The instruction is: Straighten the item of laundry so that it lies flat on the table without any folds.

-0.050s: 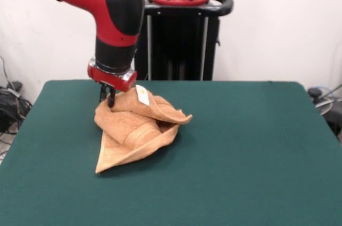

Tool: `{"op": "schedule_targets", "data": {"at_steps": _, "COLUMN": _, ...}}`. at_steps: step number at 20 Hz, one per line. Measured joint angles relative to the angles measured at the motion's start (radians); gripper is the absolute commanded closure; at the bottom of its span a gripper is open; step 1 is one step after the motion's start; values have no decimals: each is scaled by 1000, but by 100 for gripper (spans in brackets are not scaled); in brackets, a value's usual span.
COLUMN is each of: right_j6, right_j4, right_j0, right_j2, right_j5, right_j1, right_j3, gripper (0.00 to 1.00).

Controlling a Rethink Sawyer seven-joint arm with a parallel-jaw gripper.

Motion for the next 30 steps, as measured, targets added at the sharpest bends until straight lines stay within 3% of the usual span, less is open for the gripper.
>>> {"op": "schedule_targets", "data": {"at_steps": 14, "right_j6": 0, "right_j4": -154, "right_j0": -10, "right_j2": 68, "right_j5": 1, "right_j1": -25, "right_j3": 31, "gripper": 100}}
{"op": "schedule_targets", "data": {"at_steps": 28, "right_j6": 0, "right_j4": -181, "right_j0": -20, "right_j2": 86, "right_j5": 1, "right_j1": -103, "right_j3": 81, "gripper": 100}}
{"op": "schedule_targets", "data": {"at_steps": 29, "right_j6": 0, "right_j4": -181, "right_j0": -22, "right_j2": 89, "right_j5": 1, "right_j1": -125, "right_j3": 98, "gripper": 0}}
{"op": "schedule_targets", "data": {"at_steps": 30, "right_j6": 0, "right_j4": -181, "right_j0": -23, "right_j2": 90, "right_j5": 1, "right_j1": -126, "right_j3": 100, "gripper": 0}}
